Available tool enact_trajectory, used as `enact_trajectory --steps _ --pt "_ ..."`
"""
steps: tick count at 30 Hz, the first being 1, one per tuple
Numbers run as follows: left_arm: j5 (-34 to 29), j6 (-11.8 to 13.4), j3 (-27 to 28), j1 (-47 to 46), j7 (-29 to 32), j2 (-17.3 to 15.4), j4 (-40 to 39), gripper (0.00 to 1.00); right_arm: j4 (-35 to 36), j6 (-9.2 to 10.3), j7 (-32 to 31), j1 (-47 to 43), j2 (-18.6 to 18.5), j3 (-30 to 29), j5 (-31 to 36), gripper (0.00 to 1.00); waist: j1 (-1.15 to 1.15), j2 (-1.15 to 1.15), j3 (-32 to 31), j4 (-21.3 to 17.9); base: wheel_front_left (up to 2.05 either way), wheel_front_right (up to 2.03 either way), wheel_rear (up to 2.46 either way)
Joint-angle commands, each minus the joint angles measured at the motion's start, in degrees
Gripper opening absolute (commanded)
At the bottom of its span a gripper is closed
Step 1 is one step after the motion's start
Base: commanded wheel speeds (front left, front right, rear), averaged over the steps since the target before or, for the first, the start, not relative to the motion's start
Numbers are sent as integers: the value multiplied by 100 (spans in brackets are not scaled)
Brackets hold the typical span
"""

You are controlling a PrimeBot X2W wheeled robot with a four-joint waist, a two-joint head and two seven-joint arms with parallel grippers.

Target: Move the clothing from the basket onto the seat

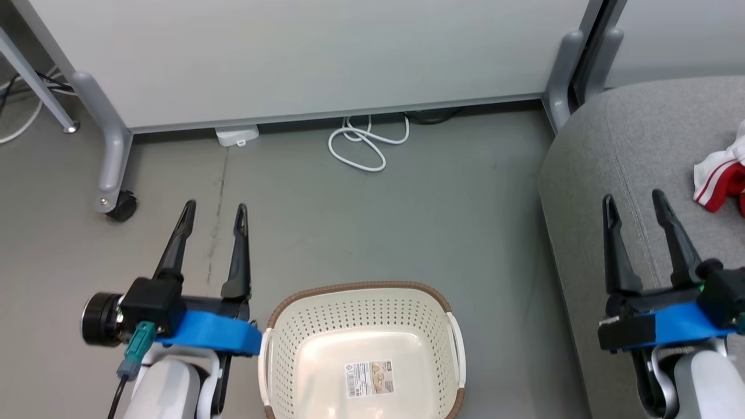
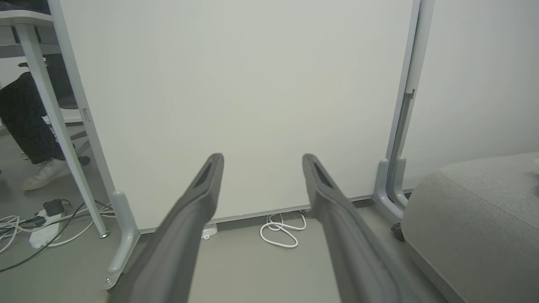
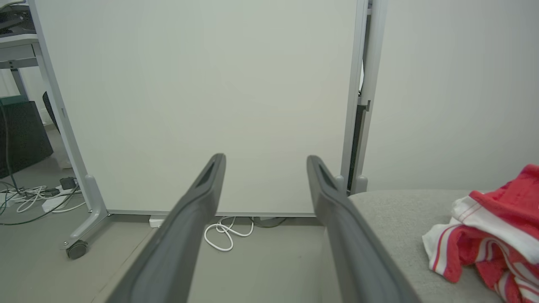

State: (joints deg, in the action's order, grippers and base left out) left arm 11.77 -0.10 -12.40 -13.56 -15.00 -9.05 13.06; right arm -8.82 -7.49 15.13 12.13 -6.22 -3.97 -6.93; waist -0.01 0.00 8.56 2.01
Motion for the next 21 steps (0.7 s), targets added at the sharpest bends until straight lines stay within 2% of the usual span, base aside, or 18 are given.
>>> enact_trajectory --steps 1,12,21 --pt "-87 -55 149 177 -26 45 -52 100 41 -1 2 -224 44 -28 26 100 1 0 -107 49 0 0 0" --pt "-260 -194 658 610 -26 276 -88 100 9 -1 2 -635 203 -92 59 100 1 0 -304 118 0 0 0" --pt "-393 -337 825 750 -26 442 -40 100 -46 -1 2 -825 300 -90 9 100 1 0 -376 168 0 0 0"
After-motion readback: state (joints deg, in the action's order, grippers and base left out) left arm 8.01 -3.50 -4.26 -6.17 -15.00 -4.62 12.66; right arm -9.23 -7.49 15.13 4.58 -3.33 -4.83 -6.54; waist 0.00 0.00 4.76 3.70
